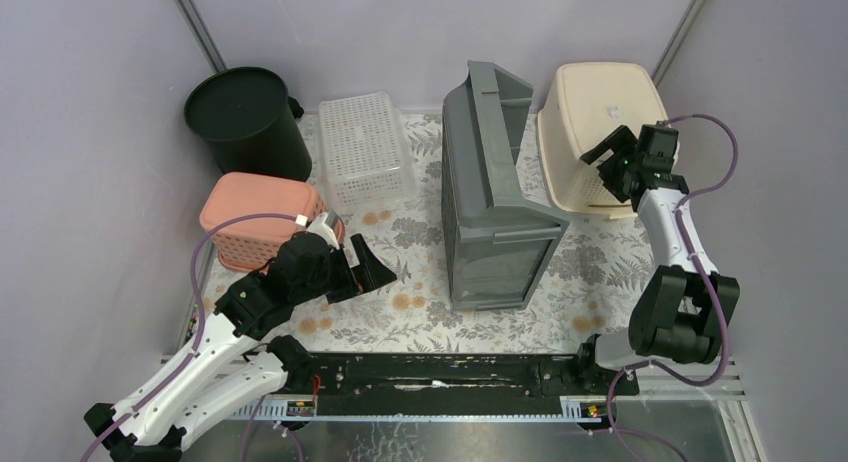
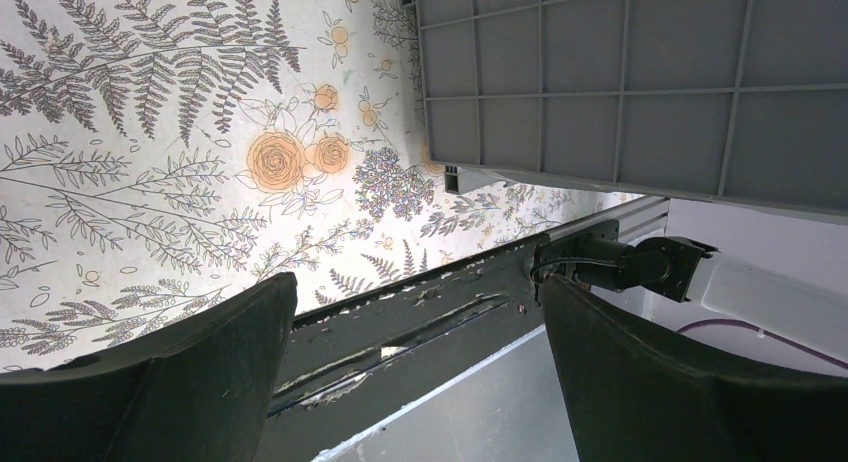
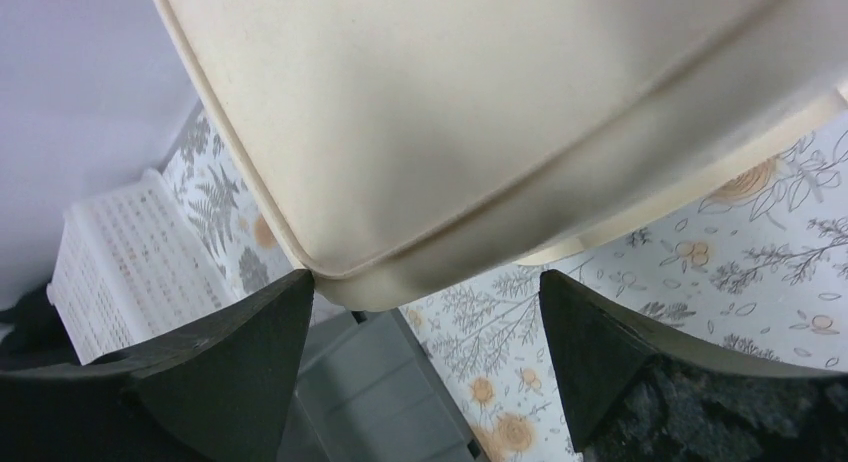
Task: Turn the large container upside down
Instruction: Move the container to the center of the board.
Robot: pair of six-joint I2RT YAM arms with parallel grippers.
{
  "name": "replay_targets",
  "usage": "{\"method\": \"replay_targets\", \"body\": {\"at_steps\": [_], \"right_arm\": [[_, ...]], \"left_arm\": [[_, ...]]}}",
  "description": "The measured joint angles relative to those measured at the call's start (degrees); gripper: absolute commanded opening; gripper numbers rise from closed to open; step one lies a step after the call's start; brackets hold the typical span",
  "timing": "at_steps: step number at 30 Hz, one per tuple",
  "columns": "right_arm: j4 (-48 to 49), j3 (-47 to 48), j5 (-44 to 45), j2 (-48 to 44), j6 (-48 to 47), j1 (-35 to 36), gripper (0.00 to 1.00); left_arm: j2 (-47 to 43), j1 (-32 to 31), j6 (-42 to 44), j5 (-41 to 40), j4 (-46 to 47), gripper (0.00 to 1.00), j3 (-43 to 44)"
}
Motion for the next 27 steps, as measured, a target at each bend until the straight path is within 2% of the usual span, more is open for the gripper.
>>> {"method": "replay_targets", "body": {"at_steps": [14,22,27], "right_arm": [[-0.44,12.28,-1.27,11.58,1.99,-6.29,0.89],[-1.22,12.98,-3.06,11.8,2.14,-6.56,0.89],[-1.14,12.83,-3.87,8.87,1.95,-6.56,0.92]], "left_arm": [[1.33,0.0,0.04,-0.02,-0.02,1.0,0.04],[1.57,0.0,0.0,-0.02,-0.04,1.0,0.28],[1.68,0.0,0.0,-0.02,-0.11,1.0,0.52]]}}
